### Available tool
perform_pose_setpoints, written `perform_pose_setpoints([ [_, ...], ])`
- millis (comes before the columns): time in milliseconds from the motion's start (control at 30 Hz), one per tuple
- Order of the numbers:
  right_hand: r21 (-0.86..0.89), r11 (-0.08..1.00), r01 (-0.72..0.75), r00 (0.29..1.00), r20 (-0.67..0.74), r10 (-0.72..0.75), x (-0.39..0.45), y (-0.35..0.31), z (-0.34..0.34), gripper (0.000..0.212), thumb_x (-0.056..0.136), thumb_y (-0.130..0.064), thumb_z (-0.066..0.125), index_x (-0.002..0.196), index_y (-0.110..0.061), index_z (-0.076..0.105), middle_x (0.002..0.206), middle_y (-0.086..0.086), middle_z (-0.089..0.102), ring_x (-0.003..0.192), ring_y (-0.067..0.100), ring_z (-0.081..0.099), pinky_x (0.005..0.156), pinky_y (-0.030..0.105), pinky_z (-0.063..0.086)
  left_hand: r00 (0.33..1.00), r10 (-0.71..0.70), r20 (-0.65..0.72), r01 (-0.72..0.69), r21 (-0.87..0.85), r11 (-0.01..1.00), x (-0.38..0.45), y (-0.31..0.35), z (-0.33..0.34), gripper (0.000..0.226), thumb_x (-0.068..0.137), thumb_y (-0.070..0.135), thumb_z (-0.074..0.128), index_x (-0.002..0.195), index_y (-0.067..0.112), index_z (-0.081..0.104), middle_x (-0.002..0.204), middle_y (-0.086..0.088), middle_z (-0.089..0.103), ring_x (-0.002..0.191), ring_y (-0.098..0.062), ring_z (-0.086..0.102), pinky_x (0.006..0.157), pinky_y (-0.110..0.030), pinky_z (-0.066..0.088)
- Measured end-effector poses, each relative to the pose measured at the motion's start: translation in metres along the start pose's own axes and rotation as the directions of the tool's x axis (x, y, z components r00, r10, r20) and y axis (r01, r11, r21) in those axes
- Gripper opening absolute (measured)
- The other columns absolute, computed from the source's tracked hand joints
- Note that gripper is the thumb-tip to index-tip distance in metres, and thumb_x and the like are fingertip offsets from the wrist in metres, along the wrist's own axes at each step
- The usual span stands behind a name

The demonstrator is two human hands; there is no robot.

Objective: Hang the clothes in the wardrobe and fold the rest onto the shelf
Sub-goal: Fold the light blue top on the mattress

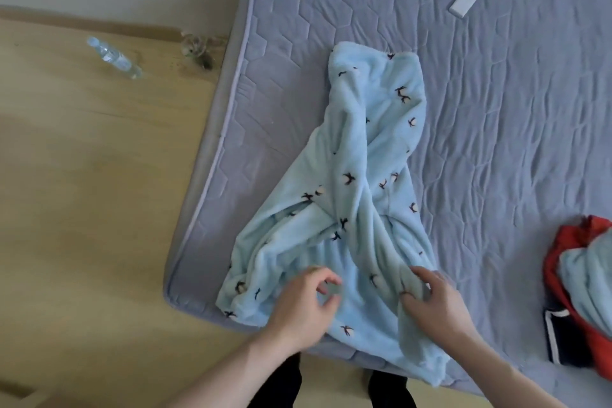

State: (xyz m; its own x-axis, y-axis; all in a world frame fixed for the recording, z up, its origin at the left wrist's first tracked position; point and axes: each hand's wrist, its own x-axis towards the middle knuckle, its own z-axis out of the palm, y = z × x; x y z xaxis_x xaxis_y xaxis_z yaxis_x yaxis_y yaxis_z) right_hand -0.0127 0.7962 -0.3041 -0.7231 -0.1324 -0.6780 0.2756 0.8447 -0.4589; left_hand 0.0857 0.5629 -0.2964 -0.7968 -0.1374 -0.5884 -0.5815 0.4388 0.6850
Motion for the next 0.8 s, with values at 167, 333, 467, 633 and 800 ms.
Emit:
perform_pose_setpoints([
  [167, -0.280, 0.958, -0.063, 0.995, 0.057, 0.082, 0.000, 0.059, 0.043, 0.035, 0.091, -0.039, 0.062, 0.124, -0.032, 0.054, 0.121, -0.003, 0.049, 0.104, 0.023, 0.050, 0.080, 0.035, 0.046, 0.859, -0.259, -0.441, 0.308, 0.042, 0.950, 0.012, -0.071, -0.034, 0.041, 0.082, 0.012, 0.072, 0.121, 0.017, 0.059, 0.117, 0.000, 0.052, 0.109, -0.025, 0.057, 0.088, -0.031, 0.043],
  [333, -0.157, 0.970, -0.185, 0.983, -0.017, 0.184, 0.015, 0.057, 0.062, 0.037, 0.093, -0.028, 0.057, 0.129, -0.022, 0.053, 0.126, 0.005, 0.051, 0.108, 0.033, 0.057, 0.087, 0.040, 0.049, 0.730, -0.578, -0.365, 0.614, -0.022, 0.789, 0.012, -0.129, -0.072, 0.087, 0.076, 0.045, 0.080, 0.149, 0.018, 0.041, 0.149, -0.011, 0.041, 0.135, -0.035, 0.043, 0.106, -0.050, 0.042],
  [467, -0.111, 0.973, -0.204, 0.970, -0.158, 0.186, 0.019, 0.064, 0.053, 0.059, 0.091, -0.028, 0.064, 0.146, -0.024, 0.040, 0.142, 0.009, 0.042, 0.120, 0.036, 0.053, 0.092, 0.045, 0.045, 0.711, -0.690, -0.138, 0.683, -0.097, 0.724, 0.012, -0.148, -0.082, 0.124, 0.063, 0.064, 0.085, 0.161, 0.026, 0.019, 0.163, -0.004, 0.033, 0.144, -0.032, 0.040, 0.113, -0.049, 0.039],
  [633, 0.036, 0.926, -0.375, 0.927, 0.019, 0.375, 0.023, 0.082, 0.053, 0.088, 0.088, -0.051, 0.070, 0.157, -0.022, 0.024, 0.152, 0.011, 0.044, 0.132, 0.034, 0.051, 0.093, 0.042, 0.044, 0.771, -0.636, 0.025, 0.636, -0.080, 0.768, 0.014, -0.151, -0.073, 0.089, 0.053, 0.064, 0.085, 0.128, 0.030, 0.054, 0.116, 0.017, 0.066, 0.103, -0.010, 0.064, 0.082, -0.031, 0.052],
  [800, 0.052, 0.892, -0.449, 0.894, 0.017, 0.448, 0.034, 0.087, 0.048, 0.093, 0.080, -0.059, 0.074, 0.155, -0.023, 0.030, 0.148, 0.012, 0.048, 0.132, 0.039, 0.049, 0.105, 0.051, 0.045, 0.838, -0.546, -0.028, 0.533, -0.181, 0.827, 0.009, -0.129, -0.061, 0.039, 0.064, 0.036, 0.084, 0.100, 0.028, 0.072, 0.088, 0.020, 0.076, 0.091, -0.010, 0.072, 0.070, -0.027, 0.055],
])
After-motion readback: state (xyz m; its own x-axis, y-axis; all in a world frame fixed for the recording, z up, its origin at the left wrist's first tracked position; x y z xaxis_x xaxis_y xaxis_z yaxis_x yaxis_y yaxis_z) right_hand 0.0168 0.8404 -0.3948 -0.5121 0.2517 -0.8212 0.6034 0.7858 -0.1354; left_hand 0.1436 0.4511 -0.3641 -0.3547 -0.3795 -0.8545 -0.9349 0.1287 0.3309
